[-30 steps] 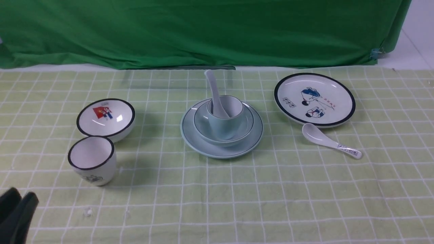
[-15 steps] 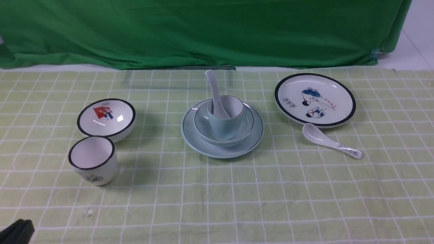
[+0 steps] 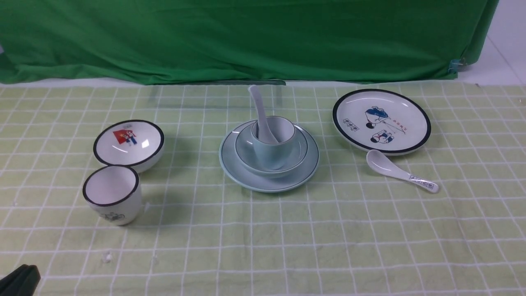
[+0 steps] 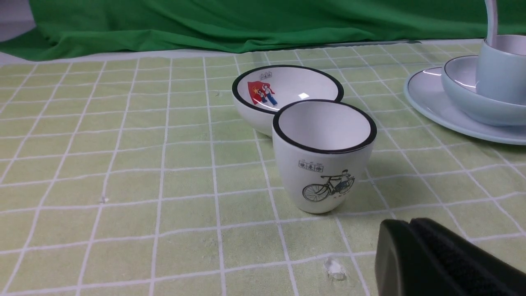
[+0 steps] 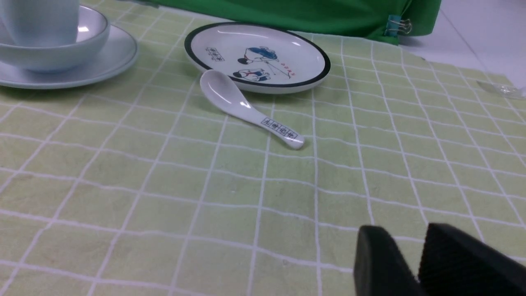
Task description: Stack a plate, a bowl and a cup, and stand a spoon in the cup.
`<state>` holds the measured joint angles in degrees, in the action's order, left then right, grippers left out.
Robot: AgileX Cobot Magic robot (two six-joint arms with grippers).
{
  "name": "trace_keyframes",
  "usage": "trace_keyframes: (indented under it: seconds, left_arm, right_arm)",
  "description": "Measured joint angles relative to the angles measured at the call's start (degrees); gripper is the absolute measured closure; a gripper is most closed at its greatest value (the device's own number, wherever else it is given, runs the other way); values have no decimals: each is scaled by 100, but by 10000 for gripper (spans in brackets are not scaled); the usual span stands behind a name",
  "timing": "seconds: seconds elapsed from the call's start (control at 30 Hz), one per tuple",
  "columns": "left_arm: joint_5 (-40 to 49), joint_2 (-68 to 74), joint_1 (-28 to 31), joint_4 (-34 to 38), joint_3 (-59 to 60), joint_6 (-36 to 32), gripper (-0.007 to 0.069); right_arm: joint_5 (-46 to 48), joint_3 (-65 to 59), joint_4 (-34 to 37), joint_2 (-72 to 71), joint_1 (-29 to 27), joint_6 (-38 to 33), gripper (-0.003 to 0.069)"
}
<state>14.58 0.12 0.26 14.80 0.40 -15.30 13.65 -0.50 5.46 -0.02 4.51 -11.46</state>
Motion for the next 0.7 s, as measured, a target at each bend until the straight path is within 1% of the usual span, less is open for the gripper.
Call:
trace_keyframes:
  seconds: [0.33,0.7]
  left_arm:
    - [0,0,2,-17,0,0,660]
    - [0,0,28,-17,0,0,656]
  right_arm:
    - [0,0,0,0,0,0,423]
    - [0,0,0,0,0,0,420]
